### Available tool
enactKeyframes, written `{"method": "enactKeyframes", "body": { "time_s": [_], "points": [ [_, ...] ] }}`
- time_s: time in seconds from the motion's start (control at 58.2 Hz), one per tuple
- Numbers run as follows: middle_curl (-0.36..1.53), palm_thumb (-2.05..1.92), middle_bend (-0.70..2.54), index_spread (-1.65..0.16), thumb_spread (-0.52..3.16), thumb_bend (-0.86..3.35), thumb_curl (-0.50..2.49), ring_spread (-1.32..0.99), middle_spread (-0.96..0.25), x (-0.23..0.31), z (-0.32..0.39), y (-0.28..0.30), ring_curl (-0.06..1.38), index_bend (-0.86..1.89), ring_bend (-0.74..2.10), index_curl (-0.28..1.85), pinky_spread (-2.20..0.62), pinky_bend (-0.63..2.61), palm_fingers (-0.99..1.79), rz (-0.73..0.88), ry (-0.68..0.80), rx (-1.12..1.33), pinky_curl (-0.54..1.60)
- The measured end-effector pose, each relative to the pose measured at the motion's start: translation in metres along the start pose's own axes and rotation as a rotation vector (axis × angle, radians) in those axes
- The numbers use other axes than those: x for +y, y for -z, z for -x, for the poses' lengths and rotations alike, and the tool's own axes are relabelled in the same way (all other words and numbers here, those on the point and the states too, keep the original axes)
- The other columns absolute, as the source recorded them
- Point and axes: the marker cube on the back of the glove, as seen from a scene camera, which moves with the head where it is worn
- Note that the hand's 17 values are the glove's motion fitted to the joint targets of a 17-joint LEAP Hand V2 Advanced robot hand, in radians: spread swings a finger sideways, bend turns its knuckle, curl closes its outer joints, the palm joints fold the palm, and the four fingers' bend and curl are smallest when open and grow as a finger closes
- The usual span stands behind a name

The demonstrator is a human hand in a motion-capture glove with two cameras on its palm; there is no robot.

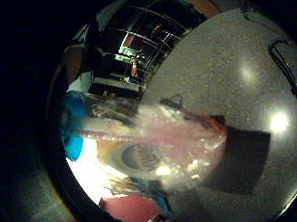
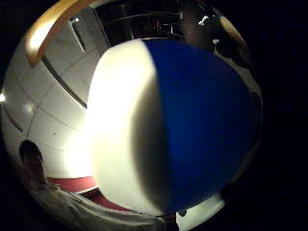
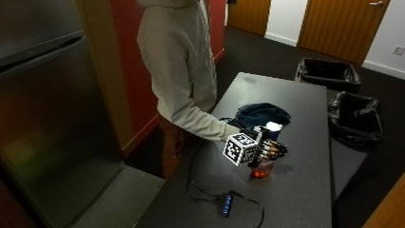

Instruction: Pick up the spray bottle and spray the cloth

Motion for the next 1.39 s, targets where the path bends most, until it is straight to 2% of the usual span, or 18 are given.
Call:
{"method": "enactKeyframes", "body": {
  "time_s": [0.292,0.395,0.464,0.636,0.756,0.825,0.86,0.894,0.928,1.014,1.203,1.393],
  "points": [
    [0.38,1.03,0.3,-0.33,0.78,-0.02,0.56,-0.18,-0.17,-0.007,0.012,0.004,0.33,0.17,0.5,0.25,-0.01,0.31,0.74,0.009,0.027,0.004,0.32],
    [0.38,1.06,0.28,-0.31,0.73,-0.02,0.59,-0.18,-0.16,-0.012,0.013,-0.001,0.32,0.21,0.47,0.3,-0.03,0.21,0.92,0.022,0.034,0.022,0.3],
    [0.41,1.06,0.35,-0.28,0.59,-0.03,0.61,-0.2,-0.19,-0.015,0.016,-0.008,0.32,0.21,0.45,0.33,-0.07,0.19,1.15,0.051,0.041,0.044,0.3],
    [0.47,1.1,0.45,-0.25,0.32,-0.02,0.67,-0.21,-0.2,-0.022,0.023,-0.037,0.39,0.21,0.52,0.41,-0.17,0.22,1.31,0.114,0.063,0.126,0.33],
    [0.5,1.11,0.49,-0.24,0.17,-0.02,0.7,-0.22,-0.19,-0.022,0.029,-0.055,0.42,0.28,0.53,0.46,-0.22,0.24,1.34,0.229,0.092,0.199,0.35],
    [0.51,1.12,0.5,-0.23,0.1,-0.03,0.71,-0.22,-0.18,0.002,0.036,-0.054,0.43,0.3,0.55,0.48,-0.23,0.26,1.34,0.473,0.122,0.312,0.36],
    [0.52,1.12,0.51,-0.23,0.07,-0.03,0.71,-0.22,-0.18,0.012,0.053,-0.052,0.44,0.31,0.55,0.49,-0.23,0.26,1.34,0.591,0.128,0.299,0.36],
    [0.52,1.12,0.52,-0.22,0.04,-0.03,0.71,-0.22,-0.18,0.016,0.079,-0.056,0.44,0.32,0.56,0.5,-0.24,0.26,1.34,0.64,0.14,0.239,0.37],
    [0.52,1.12,0.52,-0.22,0.01,-0.03,0.71,-0.22,-0.17,0.012,0.096,-0.064,0.45,0.33,0.56,0.51,-0.24,0.26,1.34,0.612,0.186,0.242,0.37],
    [0.53,1.12,0.54,-0.21,-0.04,-0.03,0.72,-0.22,-0.17,-0.011,0.106,-0.076,0.46,0.34,0.58,0.52,-0.25,0.27,1.33,0.487,0.367,0.527,0.38],
    [0.54,1.12,0.56,-0.21,-0.11,-0.03,0.72,-0.21,-0.16,0.035,0.177,-0.091,0.48,0.35,0.59,0.55,-0.25,0.29,1.33,0.69,0.557,0.828,0.39],
    [0.55,1.12,0.57,-0.21,-0.14,-0.03,0.71,-0.22,-0.16,0.095,0.226,-0.113,0.49,0.35,0.6,0.56,-0.25,0.3,1.33,0.759,0.758,1.149,0.4]
  ]
}}
